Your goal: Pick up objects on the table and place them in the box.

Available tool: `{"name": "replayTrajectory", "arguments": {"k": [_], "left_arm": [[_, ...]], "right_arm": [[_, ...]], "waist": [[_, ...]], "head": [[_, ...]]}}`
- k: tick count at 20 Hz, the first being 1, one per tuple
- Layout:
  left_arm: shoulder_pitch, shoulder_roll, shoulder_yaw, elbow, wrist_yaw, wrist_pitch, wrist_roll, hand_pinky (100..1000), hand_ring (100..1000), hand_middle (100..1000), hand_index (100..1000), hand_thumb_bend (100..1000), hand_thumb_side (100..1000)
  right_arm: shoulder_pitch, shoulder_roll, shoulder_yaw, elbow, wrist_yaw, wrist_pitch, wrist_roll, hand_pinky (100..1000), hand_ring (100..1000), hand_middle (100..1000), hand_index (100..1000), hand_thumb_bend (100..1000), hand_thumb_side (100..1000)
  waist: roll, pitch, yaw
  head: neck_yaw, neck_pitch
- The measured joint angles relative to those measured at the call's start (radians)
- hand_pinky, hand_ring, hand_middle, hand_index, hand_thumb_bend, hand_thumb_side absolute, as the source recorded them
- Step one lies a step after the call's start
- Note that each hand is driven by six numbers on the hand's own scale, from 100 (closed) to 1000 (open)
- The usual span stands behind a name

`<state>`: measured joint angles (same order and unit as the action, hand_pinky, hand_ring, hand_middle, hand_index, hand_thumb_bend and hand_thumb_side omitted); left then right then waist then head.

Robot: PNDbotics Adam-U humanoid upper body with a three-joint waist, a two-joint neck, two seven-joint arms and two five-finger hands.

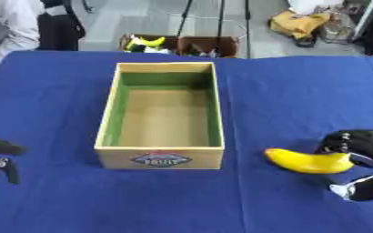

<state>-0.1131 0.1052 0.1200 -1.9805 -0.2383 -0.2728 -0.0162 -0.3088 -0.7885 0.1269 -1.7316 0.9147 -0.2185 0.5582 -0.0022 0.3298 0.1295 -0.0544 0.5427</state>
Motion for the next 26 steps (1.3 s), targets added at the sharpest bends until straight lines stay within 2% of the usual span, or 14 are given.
{"name": "replayTrajectory", "arguments": {"k": [7,26], "left_arm": [[0.000,0.000,-0.003,0.000,0.000,0.000,-0.001,247,581,481,575,100,948],[0.000,0.000,-0.005,0.000,0.000,-0.003,-0.004,246,584,482,575,100,948]], "right_arm": [[-0.008,0.000,0.006,0.009,0.003,-0.001,-0.005,811,867,689,785,161,548],[-0.009,-0.001,0.010,0.017,0.004,0.008,-0.059,796,840,609,720,107,569]], "waist": [[0.000,0.000,0.002],[0.000,0.003,0.001]], "head": [[-0.001,0.000],[-0.002,-0.004]]}}
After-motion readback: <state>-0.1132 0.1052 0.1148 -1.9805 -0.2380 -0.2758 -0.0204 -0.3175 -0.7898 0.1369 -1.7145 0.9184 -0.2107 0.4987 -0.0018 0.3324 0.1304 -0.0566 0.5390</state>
